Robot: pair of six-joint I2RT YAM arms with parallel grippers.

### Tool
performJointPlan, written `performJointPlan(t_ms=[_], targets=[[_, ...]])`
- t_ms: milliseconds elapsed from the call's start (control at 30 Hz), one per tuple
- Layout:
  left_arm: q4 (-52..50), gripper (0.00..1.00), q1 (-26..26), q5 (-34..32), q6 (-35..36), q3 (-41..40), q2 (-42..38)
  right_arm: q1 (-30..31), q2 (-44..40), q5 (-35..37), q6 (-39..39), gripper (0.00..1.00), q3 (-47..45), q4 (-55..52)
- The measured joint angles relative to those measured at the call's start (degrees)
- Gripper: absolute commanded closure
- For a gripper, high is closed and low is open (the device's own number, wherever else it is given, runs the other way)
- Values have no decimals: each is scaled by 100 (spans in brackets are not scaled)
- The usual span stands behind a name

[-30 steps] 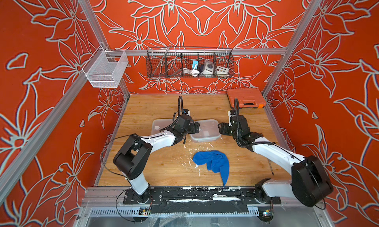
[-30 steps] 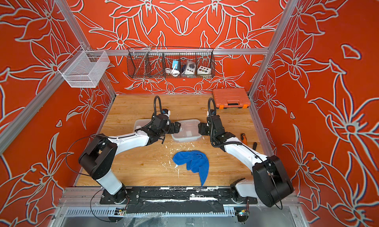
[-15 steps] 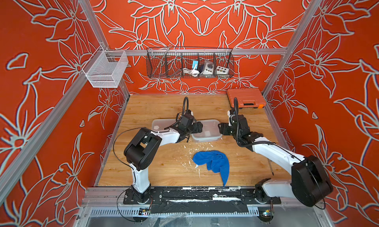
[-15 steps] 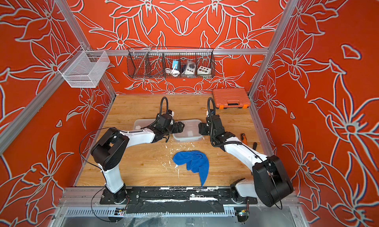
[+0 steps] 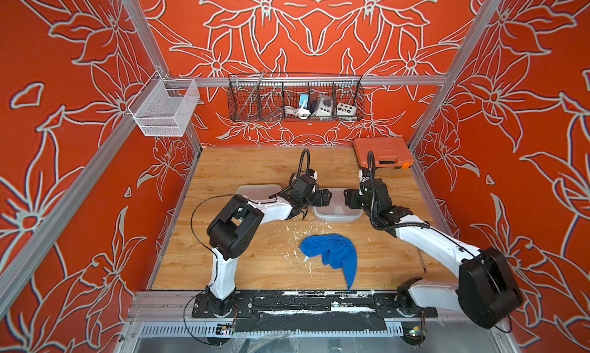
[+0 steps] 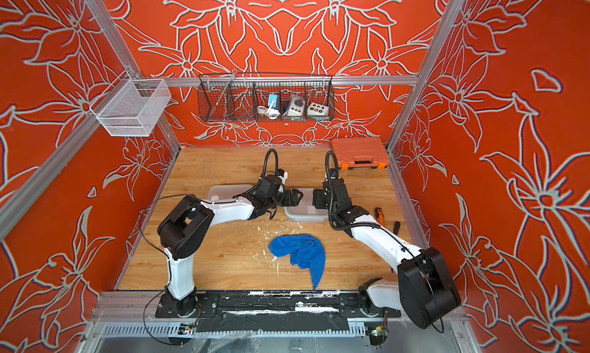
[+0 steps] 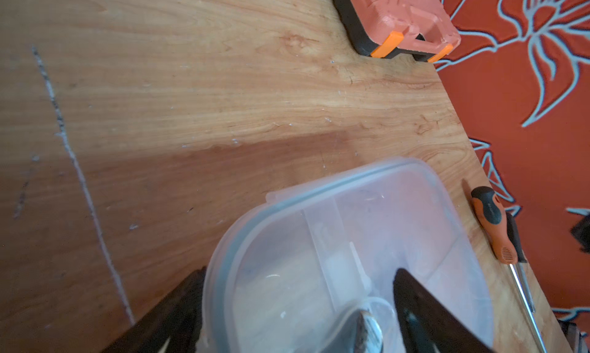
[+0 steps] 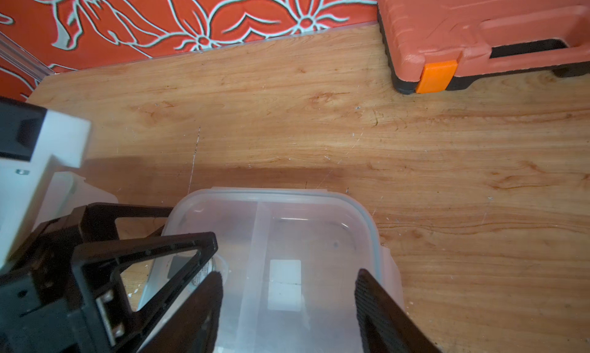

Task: Wipe the insides of the lunch boxes
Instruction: Move the lunch box to the center of the board.

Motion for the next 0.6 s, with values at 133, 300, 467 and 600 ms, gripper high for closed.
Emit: performJointPlan(t_ms=[133, 300, 467, 600], targets=[[22, 6, -9, -72, 42, 70, -2, 0, 9, 70, -44, 32, -28, -11], [-72, 2, -2, -503, 136, -160, -317, 0, 11, 94, -74, 32, -68, -4], [2, 2, 162, -807, -136, -874, -1421, 0, 11, 9, -184, 32, -129, 17], [330, 2, 321, -955, -551, -1720, -2557, 2, 11, -92, -201, 32, -267, 50]])
